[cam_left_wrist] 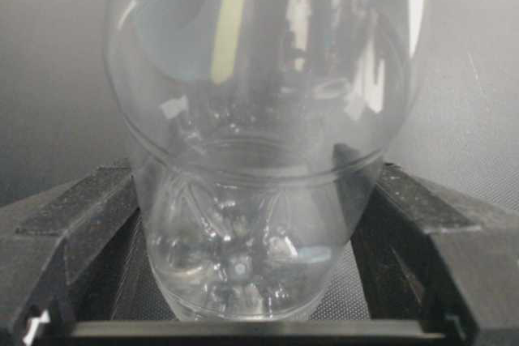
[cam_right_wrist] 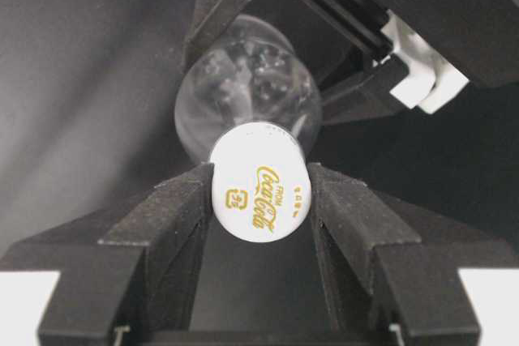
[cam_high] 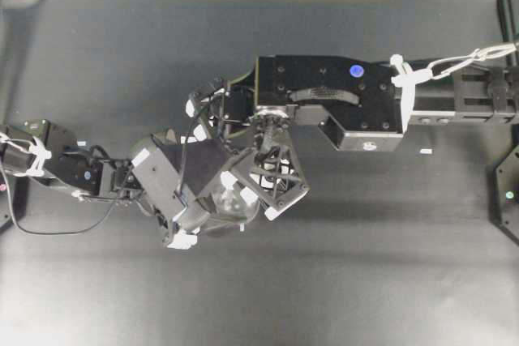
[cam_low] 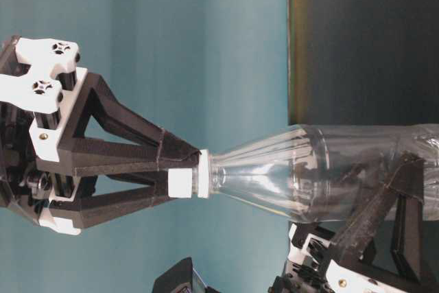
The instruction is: Open the bottle cap by holding the bottle with the left arm and twisting the cap with the right arm.
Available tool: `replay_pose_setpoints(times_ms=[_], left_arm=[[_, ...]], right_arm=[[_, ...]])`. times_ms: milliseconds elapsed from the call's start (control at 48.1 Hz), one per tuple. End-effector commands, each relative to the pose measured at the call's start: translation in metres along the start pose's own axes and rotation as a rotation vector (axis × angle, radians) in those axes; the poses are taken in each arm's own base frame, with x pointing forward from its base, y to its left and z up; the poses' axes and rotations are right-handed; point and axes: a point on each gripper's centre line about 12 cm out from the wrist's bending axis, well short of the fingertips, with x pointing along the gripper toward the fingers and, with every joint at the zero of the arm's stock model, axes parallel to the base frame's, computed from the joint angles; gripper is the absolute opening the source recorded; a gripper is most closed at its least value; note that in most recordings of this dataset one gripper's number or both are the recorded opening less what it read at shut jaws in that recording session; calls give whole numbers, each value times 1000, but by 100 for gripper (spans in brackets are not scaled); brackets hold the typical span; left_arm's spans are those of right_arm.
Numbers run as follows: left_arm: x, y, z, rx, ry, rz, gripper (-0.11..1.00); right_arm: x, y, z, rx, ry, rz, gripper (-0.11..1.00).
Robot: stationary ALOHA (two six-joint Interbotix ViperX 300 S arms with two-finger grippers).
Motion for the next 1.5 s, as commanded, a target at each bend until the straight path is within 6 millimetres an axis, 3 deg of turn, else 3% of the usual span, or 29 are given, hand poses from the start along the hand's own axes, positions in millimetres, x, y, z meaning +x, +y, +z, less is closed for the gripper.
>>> replay_pose_setpoints(times_ms=[0, 62, 187, 250, 541, 791, 1082, 1227, 1477], left_arm=[[-1, -1, -8, -2, 39, -2, 81], [-1, -1, -8, 0, 40, -1, 82], [-1, -1, -8, -2, 39, -2, 81], [-1, -1, -8, -2, 39, -2, 81], [-1, 1, -13, -3, 92, 8, 81], [-1, 3, -11, -2, 81, 12, 81], [1, 8, -6, -14, 62, 24, 82], [4, 7, -3, -10, 61, 22, 99], [0, 10, 6, -16, 49, 31, 99]], right_arm=[[-5, -4, -1, 3, -15, -19, 37], [-7, -5, 0, 3, -23, -27, 43], [-10, -6, 0, 22, -30, -47, 74], [-14, -6, 0, 43, -40, -60, 79], [-56, 11, -3, 198, -118, -91, 78], [-98, 32, -13, 342, -312, -166, 78], [-90, 51, -43, 560, -459, -186, 78], [-94, 63, -57, 652, -544, -188, 78], [-107, 88, -87, 719, -698, -203, 78]])
